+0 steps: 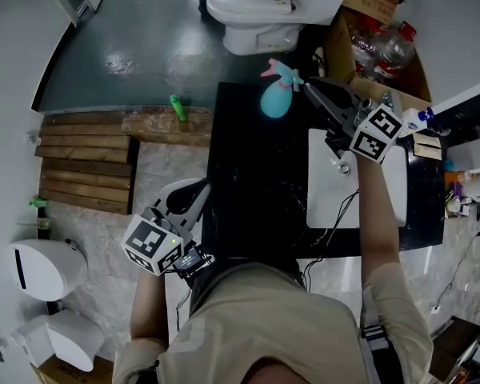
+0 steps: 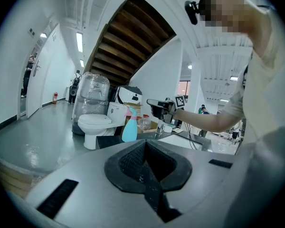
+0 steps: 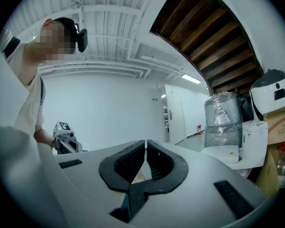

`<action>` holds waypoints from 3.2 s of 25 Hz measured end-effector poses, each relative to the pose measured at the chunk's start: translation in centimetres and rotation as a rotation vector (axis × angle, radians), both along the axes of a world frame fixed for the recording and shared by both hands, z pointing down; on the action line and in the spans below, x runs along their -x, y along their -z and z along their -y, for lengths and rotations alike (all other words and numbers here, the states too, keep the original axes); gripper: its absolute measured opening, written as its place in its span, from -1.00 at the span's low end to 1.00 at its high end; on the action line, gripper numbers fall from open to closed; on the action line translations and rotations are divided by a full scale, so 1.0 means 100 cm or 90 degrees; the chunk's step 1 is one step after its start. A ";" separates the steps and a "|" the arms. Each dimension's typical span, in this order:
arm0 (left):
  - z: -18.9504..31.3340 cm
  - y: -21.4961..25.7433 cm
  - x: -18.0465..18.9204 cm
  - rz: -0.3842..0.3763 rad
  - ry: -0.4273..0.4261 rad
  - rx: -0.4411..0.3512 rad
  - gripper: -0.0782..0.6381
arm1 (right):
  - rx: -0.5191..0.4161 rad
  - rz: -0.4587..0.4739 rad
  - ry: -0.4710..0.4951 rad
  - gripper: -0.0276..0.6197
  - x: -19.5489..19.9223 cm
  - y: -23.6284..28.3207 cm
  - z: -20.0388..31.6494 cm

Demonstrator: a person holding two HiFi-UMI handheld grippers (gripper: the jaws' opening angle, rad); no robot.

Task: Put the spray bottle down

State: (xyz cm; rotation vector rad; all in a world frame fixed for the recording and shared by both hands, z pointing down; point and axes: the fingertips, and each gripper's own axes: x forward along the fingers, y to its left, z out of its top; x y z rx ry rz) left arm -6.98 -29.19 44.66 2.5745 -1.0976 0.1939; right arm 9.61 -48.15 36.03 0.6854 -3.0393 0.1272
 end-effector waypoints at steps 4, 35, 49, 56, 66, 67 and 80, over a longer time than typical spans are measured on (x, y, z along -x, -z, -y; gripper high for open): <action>-0.006 0.006 0.001 0.000 -0.005 -0.012 -0.75 | 0.000 -0.004 0.006 -0.82 0.004 0.007 -0.019; -0.044 0.038 0.001 -0.046 -0.035 -0.047 -0.75 | 0.015 0.009 0.061 -0.84 0.113 0.006 -0.201; -0.067 0.046 -0.004 -0.080 -0.064 -0.037 -0.75 | -0.013 0.012 0.040 -0.84 0.105 0.014 -0.228; -0.072 0.085 -0.005 -0.137 -0.079 -0.134 -0.75 | -0.038 0.022 0.022 -0.84 0.098 0.033 -0.237; -0.060 0.105 -0.001 0.032 -0.108 -0.286 -0.75 | -0.048 0.029 0.017 -0.84 0.114 0.039 -0.248; -0.058 0.104 0.000 0.061 -0.114 -0.298 -0.75 | -0.047 0.030 0.017 -0.84 0.116 0.040 -0.248; -0.046 0.134 0.009 0.157 -0.100 -0.456 -0.75 | -0.043 0.042 0.015 -0.84 0.133 0.041 -0.259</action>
